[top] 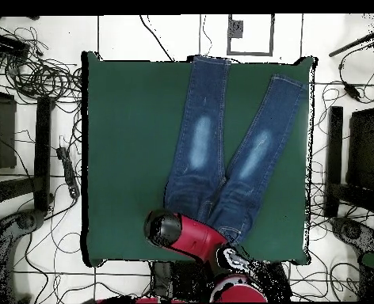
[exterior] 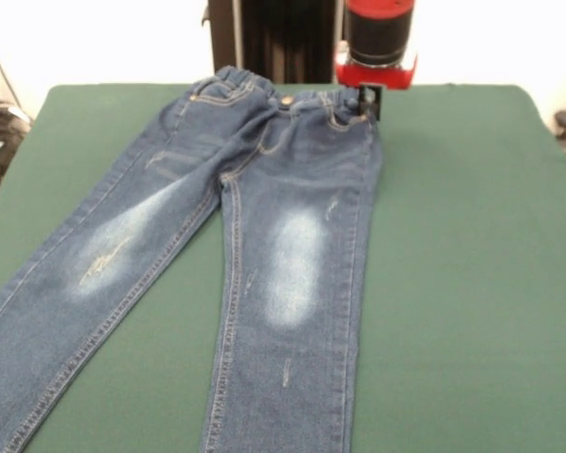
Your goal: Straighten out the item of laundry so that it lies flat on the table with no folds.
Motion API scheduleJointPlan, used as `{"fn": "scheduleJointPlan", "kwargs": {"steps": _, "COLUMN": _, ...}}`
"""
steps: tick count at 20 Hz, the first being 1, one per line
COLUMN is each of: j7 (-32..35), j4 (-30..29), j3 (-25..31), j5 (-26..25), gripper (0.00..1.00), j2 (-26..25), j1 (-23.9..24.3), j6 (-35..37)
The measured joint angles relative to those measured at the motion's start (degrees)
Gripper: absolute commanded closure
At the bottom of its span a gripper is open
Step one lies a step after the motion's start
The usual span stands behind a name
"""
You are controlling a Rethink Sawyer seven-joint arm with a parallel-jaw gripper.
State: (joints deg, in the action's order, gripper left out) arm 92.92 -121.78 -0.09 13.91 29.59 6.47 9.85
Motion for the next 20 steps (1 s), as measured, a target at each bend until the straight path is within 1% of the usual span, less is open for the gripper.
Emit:
{"fn": "scheduleJointPlan", "kwargs": {"steps": 7, "j7": 0.0, "j4": -0.2, "j3": 0.0, "j5": 2.6, "gripper": 1.00, "j2": 1.8, "j1": -0.2, "j6": 0.0}}
{"fn": "scheduleJointPlan", "kwargs": {"steps": 13, "j7": 0.0, "j4": -0.2, "j3": 0.0, "j5": 3.9, "gripper": 1.00, "j2": 2.3, "j1": -0.4, "j6": 0.0}}
{"fn": "scheduleJointPlan", "kwargs": {"steps": 14, "j7": 0.0, "j4": -0.2, "j3": 0.0, "j5": 4.1, "gripper": 0.00, "j2": 2.4, "j1": -0.4, "j6": 0.0}}
{"fn": "scheduleJointPlan", "kwargs": {"steps": 20, "j7": 0.0, "j4": -0.3, "j3": 0.0, "j5": 4.2, "gripper": 0.00, "j2": 2.9, "j1": -0.6, "j6": 0.0}}
